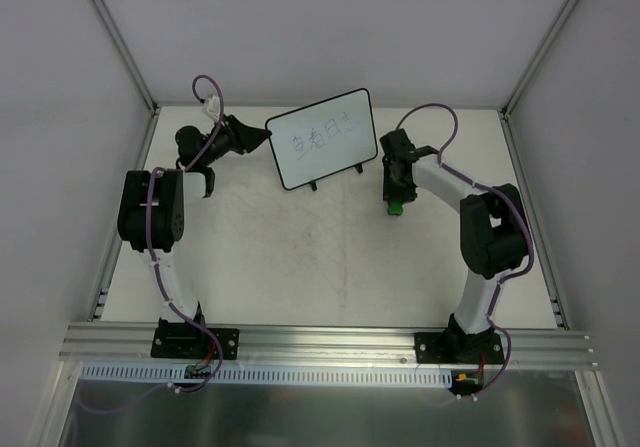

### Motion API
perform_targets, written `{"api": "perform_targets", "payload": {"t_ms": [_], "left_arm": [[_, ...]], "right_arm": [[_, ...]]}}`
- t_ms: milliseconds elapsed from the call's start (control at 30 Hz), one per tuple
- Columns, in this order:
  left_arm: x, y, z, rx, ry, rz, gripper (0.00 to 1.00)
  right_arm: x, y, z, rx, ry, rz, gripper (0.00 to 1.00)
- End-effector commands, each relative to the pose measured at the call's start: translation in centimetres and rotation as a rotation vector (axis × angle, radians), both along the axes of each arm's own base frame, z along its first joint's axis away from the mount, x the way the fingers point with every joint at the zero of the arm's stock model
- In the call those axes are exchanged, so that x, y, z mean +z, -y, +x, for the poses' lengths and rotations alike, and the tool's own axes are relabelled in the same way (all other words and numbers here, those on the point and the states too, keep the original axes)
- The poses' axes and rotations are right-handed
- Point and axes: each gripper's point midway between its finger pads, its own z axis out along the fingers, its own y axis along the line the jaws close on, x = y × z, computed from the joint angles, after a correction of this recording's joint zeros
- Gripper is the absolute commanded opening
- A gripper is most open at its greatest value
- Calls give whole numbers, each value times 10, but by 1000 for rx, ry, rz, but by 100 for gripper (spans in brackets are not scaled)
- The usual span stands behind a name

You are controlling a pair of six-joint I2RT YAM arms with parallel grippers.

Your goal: Erase the whiteboard

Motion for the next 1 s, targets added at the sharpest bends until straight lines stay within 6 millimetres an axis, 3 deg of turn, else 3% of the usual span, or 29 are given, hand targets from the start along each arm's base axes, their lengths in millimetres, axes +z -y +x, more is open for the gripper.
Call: {"api": "perform_targets", "payload": {"t_ms": [0,133,267,433,467,600,767,967], "left_arm": [[21,6,6,-31,110,35,40],[21,7,9,-43,103,44,37],[20,21,5,-73,105,47,38],[15,28,7,-92,90,50,37],[14,29,7,-93,89,53,36],[14,31,10,-114,75,62,2],[16,33,8,-124,78,68,0],[17,34,7,-135,90,75,0]], "right_arm": [[47,-13,17,37,125,39,20],[56,-19,22,56,144,61,19],[69,-36,33,104,185,98,18],[87,-61,60,150,232,140,14],[88,-65,62,158,230,148,14],[99,-87,78,203,259,176,1],[102,-114,97,242,279,204,0],[110,-144,106,335,312,236,0]]}}
